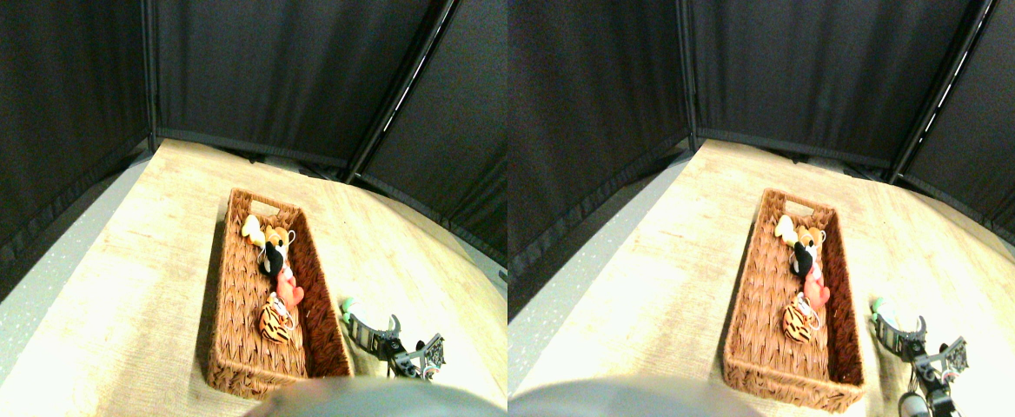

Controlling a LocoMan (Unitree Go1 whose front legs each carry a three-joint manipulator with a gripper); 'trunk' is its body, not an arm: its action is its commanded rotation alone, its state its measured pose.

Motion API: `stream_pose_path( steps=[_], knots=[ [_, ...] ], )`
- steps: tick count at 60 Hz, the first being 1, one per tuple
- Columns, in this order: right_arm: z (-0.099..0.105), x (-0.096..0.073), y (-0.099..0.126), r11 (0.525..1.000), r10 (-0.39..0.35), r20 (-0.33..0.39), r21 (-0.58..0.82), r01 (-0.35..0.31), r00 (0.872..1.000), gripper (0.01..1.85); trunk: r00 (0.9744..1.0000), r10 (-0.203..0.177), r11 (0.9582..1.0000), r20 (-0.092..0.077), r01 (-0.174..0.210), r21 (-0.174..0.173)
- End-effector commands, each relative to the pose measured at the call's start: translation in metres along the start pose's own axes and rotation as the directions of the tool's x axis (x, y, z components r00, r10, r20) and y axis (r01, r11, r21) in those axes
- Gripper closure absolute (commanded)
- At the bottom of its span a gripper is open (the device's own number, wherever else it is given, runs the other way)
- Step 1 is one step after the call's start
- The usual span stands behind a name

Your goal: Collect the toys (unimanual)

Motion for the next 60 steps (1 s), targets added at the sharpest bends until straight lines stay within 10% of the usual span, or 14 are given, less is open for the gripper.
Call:
stream_pose_path(
  steps=[1, 28, 39, 60],
  knots=[
    [0.000, 0.006, -0.001, 0.999, -0.026, -0.001, 0.030, 0.026, 1.000, 1.11, 0.9997, 0.020, 0.9997, -0.010, -0.020, -0.017],
    [-0.007, 0.020, -0.007, 0.992, -0.077, -0.008, 0.101, 0.077, 0.997, 1.15, 0.9993, 0.035, 0.9992, -0.016, -0.035, -0.017],
    [-0.008, 0.020, -0.003, 0.996, -0.088, 0.068, -0.002, 0.088, 0.994, 1.76, 0.9993, 0.032, 0.9994, -0.017, -0.032, -0.011],
    [-0.001, 0.011, 0.016, 0.997, -0.038, 0.069, 0.063, 0.034, 0.997, 1.70, 0.9997, 0.017, 0.9998, -0.018, -0.017, 0.008]
  ],
)
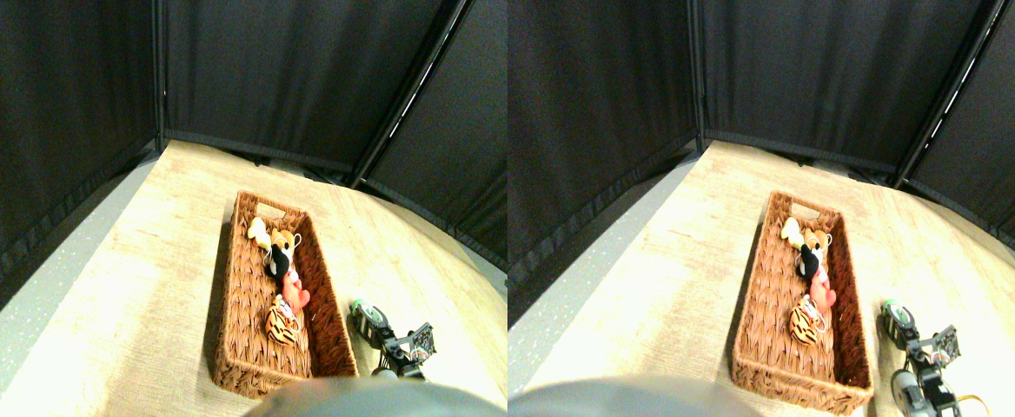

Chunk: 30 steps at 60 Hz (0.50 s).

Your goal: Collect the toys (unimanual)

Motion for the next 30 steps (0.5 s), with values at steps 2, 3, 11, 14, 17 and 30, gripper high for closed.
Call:
stream_pose_path(
  steps=[2, 3, 11, 14, 17, 30],
  knots=[
    [0.004, -0.008, 0.015, 0.997, 0.067, 0.003, -0.043, -0.067, 0.998, 1.71, 0.9998, 0.000, 1.0000, -0.021, 0.000, 0.010],
    [0.004, -0.010, 0.017, 0.996, 0.078, -0.004, -0.041, -0.078, 0.997, 1.71, 0.9998, -0.002, 0.9999, -0.021, 0.002, 0.012],
    [0.007, -0.017, 0.027, 0.992, 0.117, -0.013, -0.056, -0.117, 0.993, 1.69, 0.9998, -0.012, 0.9995, -0.013, 0.012, 0.029],
    [0.006, -0.022, 0.034, 0.989, 0.135, -0.021, -0.062, -0.136, 0.991, 1.68, 0.9999, -0.015, 0.9991, -0.008, 0.015, 0.041],
    [0.006, -0.025, 0.040, 0.984, 0.152, -0.023, -0.089, -0.154, 0.988, 1.67, 0.9998, -0.018, 0.9987, -0.007, 0.018, 0.047],
    [0.001, -0.038, 0.073, 0.960, 0.256, -0.061, -0.101, -0.261, 0.965, 1.72, 0.9999, -0.012, 0.9986, 0.008, 0.011, 0.053]
  ],
)
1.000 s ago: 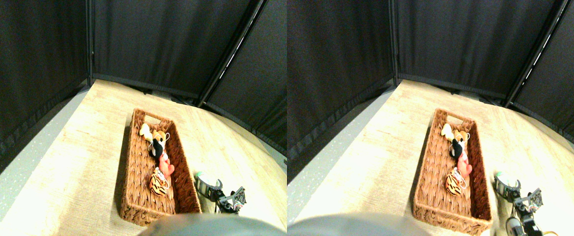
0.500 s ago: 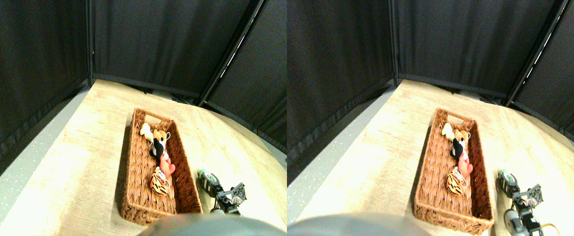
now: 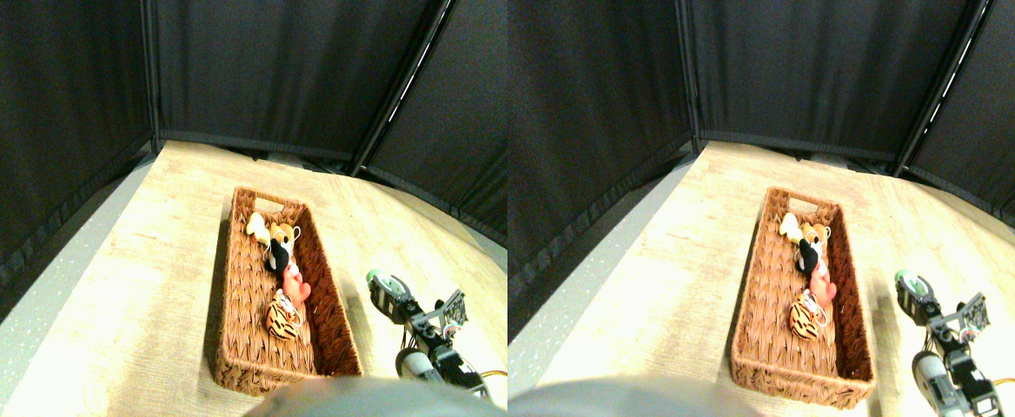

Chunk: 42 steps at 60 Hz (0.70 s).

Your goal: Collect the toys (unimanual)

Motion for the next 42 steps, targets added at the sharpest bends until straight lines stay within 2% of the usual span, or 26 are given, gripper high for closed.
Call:
stream_pose_path(
  steps=[1, 5, 8, 12, 17, 21, 23, 28, 32, 34, 40, 42],
  knots=[
    [-0.001, -0.004, 0.026, 0.996, 0.090, 0.000, -0.018, -0.090, 0.996, 1.72, 0.9997, 0.013, 0.9998, 0.019, -0.014, 0.012],
    [-0.003, -0.004, 0.034, 0.992, 0.121, -0.026, -0.039, -0.122, 0.992, 1.73, 0.9996, 0.018, 0.9997, 0.020, -0.019, 0.015],
    [-0.005, -0.004, 0.042, 0.993, 0.117, -0.012, -0.030, -0.118, 0.993, 1.75, 0.9996, 0.020, 0.9997, 0.022, -0.020, 0.016],
    [-0.007, -0.006, 0.050, 0.986, 0.141, -0.005, -0.087, -0.141, 0.990, 1.75, 0.9995, 0.021, 0.9997, 0.025, -0.022, 0.012],
    [-0.012, -0.007, 0.060, 0.983, 0.151, -0.033, -0.097, -0.153, 0.988, 1.74, 0.9991, 0.029, 0.9995, 0.031, -0.029, 0.010],
    [-0.018, -0.006, 0.068, 0.970, 0.191, -0.089, -0.133, -0.202, 0.978, 1.74, 0.9984, 0.040, 0.9992, 0.039, -0.040, 0.007],
    [-0.019, -0.006, 0.071, 0.970, 0.187, -0.090, -0.139, -0.198, 0.978, 1.75, 0.9982, 0.044, 0.9990, 0.042, -0.045, 0.007],
    [-0.026, -0.006, 0.079, 0.969, 0.185, -0.120, -0.145, -0.201, 0.975, 1.75, 0.9965, 0.065, 0.9979, 0.052, -0.065, 0.004],
    [-0.033, -0.006, 0.085, 0.968, 0.190, -0.143, -0.135, -0.209, 0.971, 1.73, 0.9955, 0.078, 0.9970, 0.053, -0.078, -0.003],
    [-0.036, -0.006, 0.089, 0.966, 0.201, -0.167, -0.128, -0.223, 0.965, 1.74, 0.9947, 0.087, 0.9962, 0.055, -0.086, -0.010],
    [-0.044, -0.008, 0.094, 0.963, 0.207, -0.180, -0.136, -0.233, 0.962, 1.75, 0.9928, 0.107, 0.9939, 0.054, -0.106, -0.032],
    [-0.049, -0.008, 0.097, 0.957, 0.218, -0.213, -0.144, -0.251, 0.952, 1.74, 0.9920, 0.115, 0.9929, 0.054, -0.113, -0.038]
  ],
)
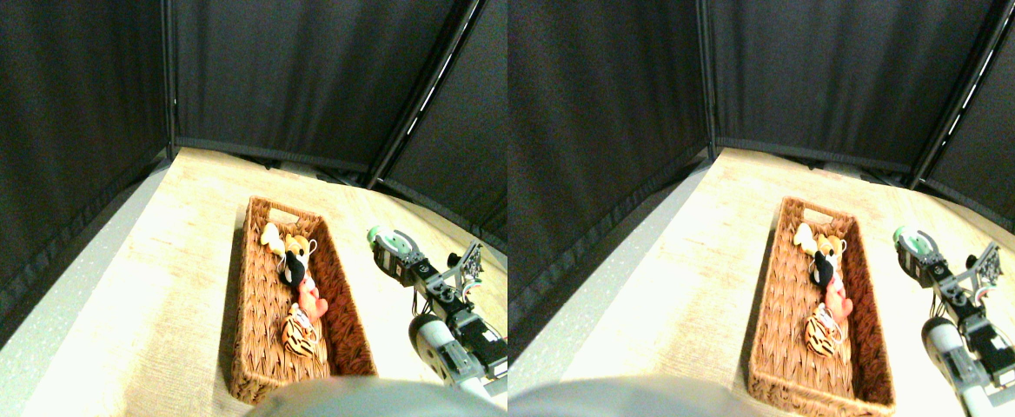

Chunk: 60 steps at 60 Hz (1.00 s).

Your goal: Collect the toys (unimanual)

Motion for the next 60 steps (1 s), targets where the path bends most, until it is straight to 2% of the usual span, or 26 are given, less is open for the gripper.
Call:
stream_pose_path(
  steps=[1, 7, 15, 23, 32, 34, 37, 42, 45, 49, 52, 53, 56, 57, 58, 60],
  knots=[
    [-0.008, 0.000, 0.011, 0.996, 0.087, -0.073, -0.024, -0.089, 0.994, 1.74, 0.9984, 0.051, 0.9984, 0.026, -0.050, -0.026],
    [-0.018, 0.000, 0.017, 0.995, 0.088, -0.096, -0.039, -0.092, 0.992, 1.72, 0.9971, 0.072, 0.9962, 0.023, -0.071, -0.051],
    [-0.033, 0.002, 0.025, 0.995, 0.086, -0.126, -0.029, -0.091, 0.988, 1.73, 0.9943, 0.105, 0.9916, 0.018, -0.104, -0.078],
    [-0.046, 0.004, 0.033, 0.995, 0.092, -0.175, -0.012, -0.096, 0.980, 1.72, 0.9910, 0.133, 0.9856, 0.012, -0.131, -0.106],
    [-0.065, 0.008, 0.037, 0.996, 0.091, -0.234, -0.002, -0.094, 0.968, 1.72, 0.9880, 0.154, 0.9806, 0.004, -0.153, -0.123],
    [-0.067, 0.008, 0.037, 0.996, 0.089, -0.234, -0.001, -0.092, 0.968, 1.73, 0.9877, 0.156, 0.9800, 0.003, -0.155, -0.125],
    [-0.071, 0.009, 0.036, 0.996, 0.093, -0.264, 0.023, -0.090, 0.960, 1.75, 0.9873, 0.159, 0.9792, 0.003, -0.157, -0.128],
    [-0.076, 0.006, 0.035, 0.996, 0.080, -0.261, 0.068, -0.065, 0.962, 1.80, 0.9870, 0.160, 0.9783, -0.002, -0.159, -0.132],
    [-0.076, 0.006, 0.034, 0.998, 0.048, -0.252, 0.049, -0.037, 0.966, 1.80, 0.9868, 0.162, 0.9779, -0.004, -0.161, -0.134],
    [-0.076, 0.005, 0.034, 0.999, 0.025, -0.260, 0.050, -0.012, 0.965, 1.80, 0.9871, 0.160, 0.9778, -0.004, -0.159, -0.136],
    [-0.076, 0.004, 0.034, 1.000, 0.011, -0.293, 0.013, -0.007, 0.956, 1.53, 0.9871, 0.160, 0.9778, -0.004, -0.159, -0.136],
    [-0.076, 0.004, 0.034, 1.000, 0.011, -0.293, 0.013, -0.007, 0.956, 1.53, 0.9871, 0.160, 0.9778, -0.004, -0.159, -0.136],
    [-0.074, 0.003, 0.034, 1.000, -0.015, -0.317, 0.005, 0.017, 0.948, 1.21, 0.9884, 0.152, 0.9794, -0.005, -0.151, -0.133],
    [-0.073, 0.003, 0.033, 1.000, -0.019, -0.320, -0.001, 0.020, 0.947, 1.08, 0.9884, 0.152, 0.9794, -0.005, -0.151, -0.133],
    [-0.073, 0.003, 0.033, 1.000, -0.019, -0.320, -0.001, 0.020, 0.947, 1.08, 0.9887, 0.150, 0.9801, -0.005, -0.149, -0.131],
    [-0.072, 0.003, 0.033, 1.000, -0.025, -0.319, -0.010, 0.023, 0.947, 0.89, 0.9890, 0.148, 0.9804, -0.005, -0.147, -0.131]
  ],
)
